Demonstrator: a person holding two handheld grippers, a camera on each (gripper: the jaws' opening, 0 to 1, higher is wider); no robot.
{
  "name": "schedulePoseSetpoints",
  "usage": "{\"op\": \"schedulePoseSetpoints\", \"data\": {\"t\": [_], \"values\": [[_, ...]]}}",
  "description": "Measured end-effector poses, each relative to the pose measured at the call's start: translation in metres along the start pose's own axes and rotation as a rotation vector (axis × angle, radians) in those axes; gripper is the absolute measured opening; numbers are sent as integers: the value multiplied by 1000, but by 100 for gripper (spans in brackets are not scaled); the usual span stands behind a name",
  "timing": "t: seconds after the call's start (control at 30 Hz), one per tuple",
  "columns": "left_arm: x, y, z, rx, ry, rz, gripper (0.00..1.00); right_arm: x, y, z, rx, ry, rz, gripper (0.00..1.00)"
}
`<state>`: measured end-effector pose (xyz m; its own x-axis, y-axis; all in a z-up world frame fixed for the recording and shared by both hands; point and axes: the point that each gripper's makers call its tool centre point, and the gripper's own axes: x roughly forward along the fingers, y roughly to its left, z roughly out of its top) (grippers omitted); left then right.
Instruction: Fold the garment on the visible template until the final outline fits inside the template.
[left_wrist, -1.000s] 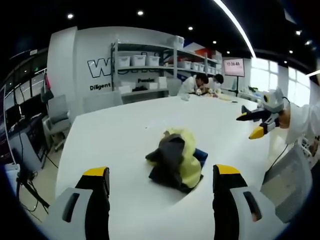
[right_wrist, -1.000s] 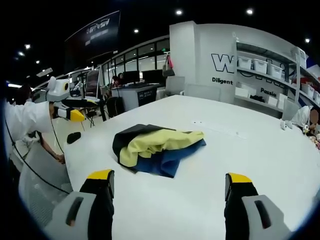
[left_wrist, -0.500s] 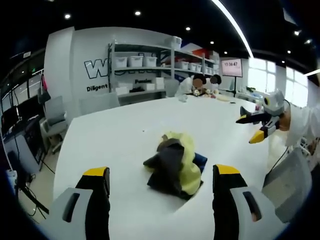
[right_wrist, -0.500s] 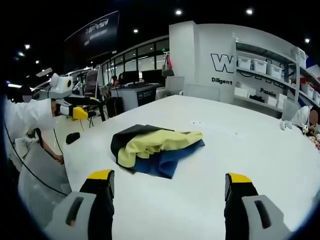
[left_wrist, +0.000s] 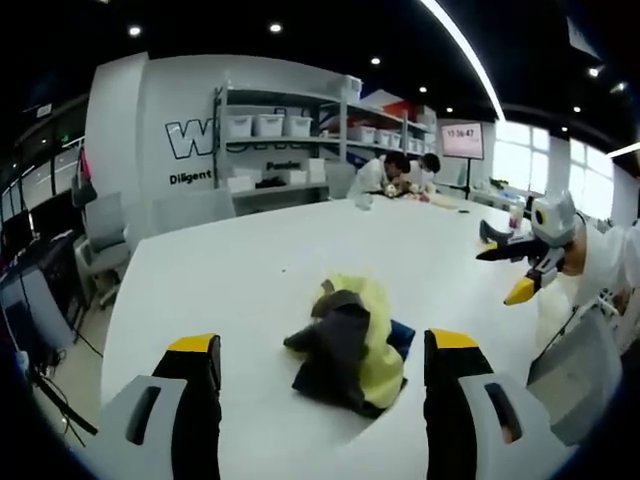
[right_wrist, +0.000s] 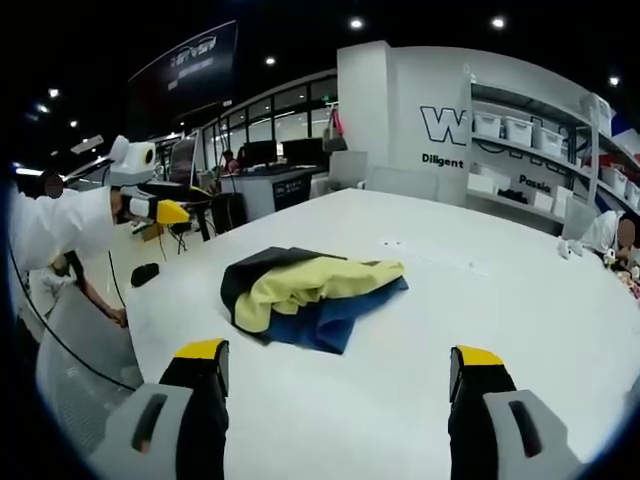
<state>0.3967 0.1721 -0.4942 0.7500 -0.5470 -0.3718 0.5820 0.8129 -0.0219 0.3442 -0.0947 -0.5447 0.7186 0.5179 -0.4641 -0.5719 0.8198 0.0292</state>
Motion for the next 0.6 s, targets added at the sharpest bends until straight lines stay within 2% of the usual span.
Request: {"op": "schedulePoseSetpoints", "data": {"t": [0.6], "values": [[25,5,6,-1,7,-3,79,1,0,0,3,2,-1,93]]}}
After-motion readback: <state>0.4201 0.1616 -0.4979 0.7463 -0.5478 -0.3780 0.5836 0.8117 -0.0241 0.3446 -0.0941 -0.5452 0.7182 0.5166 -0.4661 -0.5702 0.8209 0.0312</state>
